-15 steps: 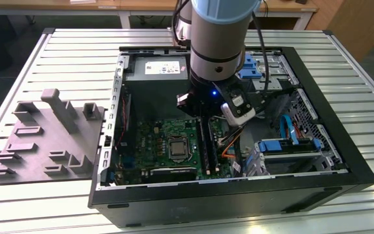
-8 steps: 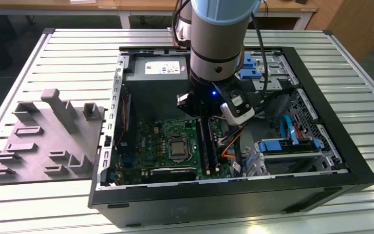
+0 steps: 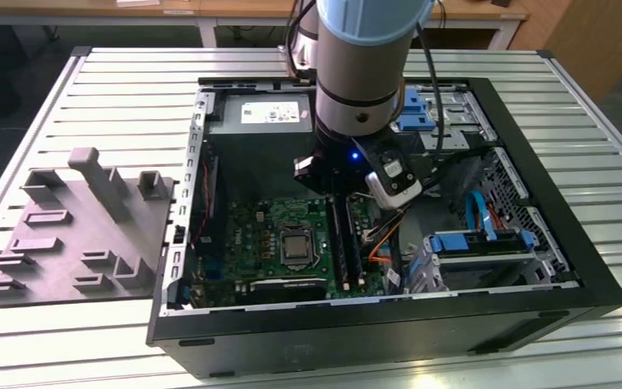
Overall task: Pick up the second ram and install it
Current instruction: 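Press down the second ram until it locks into place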
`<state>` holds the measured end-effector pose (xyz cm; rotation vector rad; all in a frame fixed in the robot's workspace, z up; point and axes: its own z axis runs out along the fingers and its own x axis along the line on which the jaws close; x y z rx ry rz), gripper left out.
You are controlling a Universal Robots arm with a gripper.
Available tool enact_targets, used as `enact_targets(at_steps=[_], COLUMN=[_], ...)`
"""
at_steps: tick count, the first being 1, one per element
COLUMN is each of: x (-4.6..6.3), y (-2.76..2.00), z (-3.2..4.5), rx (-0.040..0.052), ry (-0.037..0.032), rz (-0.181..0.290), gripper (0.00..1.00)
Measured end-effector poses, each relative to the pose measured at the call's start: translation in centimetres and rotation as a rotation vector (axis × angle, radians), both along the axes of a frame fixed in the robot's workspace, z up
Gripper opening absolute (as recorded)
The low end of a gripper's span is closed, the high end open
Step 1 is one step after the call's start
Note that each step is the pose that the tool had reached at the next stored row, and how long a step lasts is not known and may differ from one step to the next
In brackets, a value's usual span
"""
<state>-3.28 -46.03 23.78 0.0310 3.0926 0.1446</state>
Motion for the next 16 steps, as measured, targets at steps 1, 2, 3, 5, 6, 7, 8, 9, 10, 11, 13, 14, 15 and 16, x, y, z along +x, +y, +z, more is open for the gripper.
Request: enact_targets(at_steps=[1, 2, 3, 5, 6, 7, 8, 9, 10, 11, 13, 14, 15, 16], x=[0.00, 0.00, 0.01, -0.01, -0.01, -0.01, -0.01, -0.02, -0.06, -0.10, -0.11, -0.11, -0.11, -0.11], y=[0.10, 0.17, 0.22, 0.25, 0.25, 0.25, 0.25, 0.26, 0.30, 0.35, 0.42, 0.46, 0.48, 0.49], z=[-0.01, -0.04, -0.10, -0.38, -0.44, -0.43, -0.43, -0.45, -0.48, -0.51, -0.63, -0.74, -0.82, -0.83], rx=[-0.0001, 0.0001, 0.0002, 0.0001, 0.0000, -0.0001, -0.0002, -0.0001, 0.0002, 0.0000, 0.0002, 0.0002, 0.0000, -0.0001], ry=[0.0000, 0.0000, -0.0001, 0.0000, 0.0000, 0.0001, 0.0001, 0.0000, -0.0001, 0.0000, -0.0001, 0.0000, 0.0000, 0.0001], rz=[0.000, 0.000, 0.000, 0.000, 0.000, 0.000, 0.000, 0.000, 0.000, 0.000, 0.000, 0.000, 0.000, 0.000], gripper=[0.10, 0.10, 0.10, 0.10, 0.10, 0.10, 0.10, 0.10, 0.10, 0.10, 0.10, 0.10, 0.10, 0.10])
